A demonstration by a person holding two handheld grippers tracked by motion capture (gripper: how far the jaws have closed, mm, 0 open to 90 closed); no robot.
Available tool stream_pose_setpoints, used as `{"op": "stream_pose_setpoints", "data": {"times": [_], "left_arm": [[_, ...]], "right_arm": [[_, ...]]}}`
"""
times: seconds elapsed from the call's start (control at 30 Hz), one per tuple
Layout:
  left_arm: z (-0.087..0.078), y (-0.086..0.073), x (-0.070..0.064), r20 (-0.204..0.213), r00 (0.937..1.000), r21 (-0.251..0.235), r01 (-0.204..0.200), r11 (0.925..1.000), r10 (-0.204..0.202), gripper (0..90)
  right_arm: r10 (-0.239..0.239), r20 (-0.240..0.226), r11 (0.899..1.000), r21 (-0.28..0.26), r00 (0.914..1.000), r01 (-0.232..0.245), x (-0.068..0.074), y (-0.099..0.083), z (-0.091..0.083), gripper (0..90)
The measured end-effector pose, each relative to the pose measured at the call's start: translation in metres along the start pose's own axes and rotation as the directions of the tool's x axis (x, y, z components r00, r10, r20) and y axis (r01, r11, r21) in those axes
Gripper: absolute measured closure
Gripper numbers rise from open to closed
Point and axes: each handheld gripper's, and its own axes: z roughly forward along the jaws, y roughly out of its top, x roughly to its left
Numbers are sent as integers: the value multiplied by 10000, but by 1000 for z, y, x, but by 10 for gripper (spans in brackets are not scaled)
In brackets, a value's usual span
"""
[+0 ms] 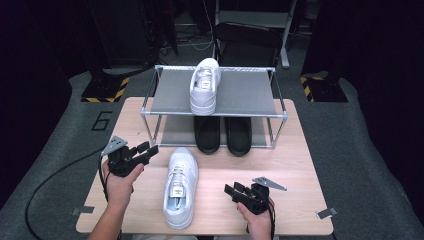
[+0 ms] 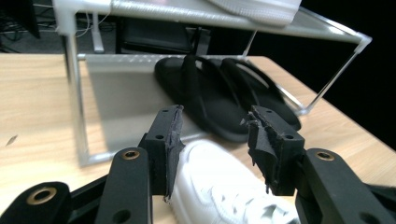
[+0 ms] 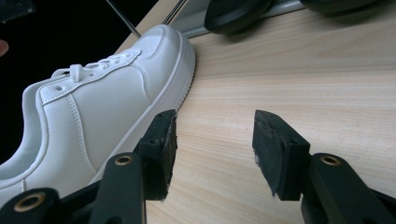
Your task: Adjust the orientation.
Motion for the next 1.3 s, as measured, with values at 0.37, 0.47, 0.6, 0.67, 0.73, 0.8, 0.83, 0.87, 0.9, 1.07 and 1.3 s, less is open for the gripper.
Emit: {"op": "stream_pose_setpoints", "data": {"times": [0.37,0.47,0.6,0.67,0.73,0.8,0.83,0.87,0.9,1.07,1.3], "left_arm": [[-13,-39,6,-22,9989,248,463,9986,-463,537],[-14,-43,8,-125,9985,260,527,9983,-524,536],[-16,-44,8,-151,9980,166,611,9980,-609,534],[-18,-43,8,-151,9980,198,620,9979,-617,532],[-19,-42,8,-161,9981,103,595,9982,-593,531],[-20,-41,8,-193,9980,87,610,9981,-608,529],[-21,-42,8,-194,9977,86,650,9978,-649,528],[-21,-42,9,-185,9976,86,670,9977,-668,528],[-21,-42,9,-197,9975,85,687,9976,-685,527],[-18,-44,10,-200,9970,145,757,9970,-754,526],[-16,-45,11,-155,9966,213,813,9965,-810,526]], "right_arm": [[-756,-820,9957,482,9938,797,33,4,22,483],[-902,-1184,9935,587,9889,976,45,4,29,477],[-1128,-1517,9902,652,9820,1238,56,6,37,466],[-1385,-1632,9866,628,9768,1504,62,8,41,459],[-1369,-1761,9860,708,9748,1512,67,9,43,453],[-1401,-1964,9850,717,9705,1567,74,9,46,446],[-1442,-2054,9838,753,9680,1626,77,9,47,443],[-1505,-2163,9825,756,9647,1702,79,9,49,440],[-1535,-2213,9817,773,9631,1742,81,8,50,435],[-1636,-2330,9755,1068,9586,1924,87,2,60,431],[-1916,-1921,9696,1147,9625,2160,88,-4,72,408]]}}
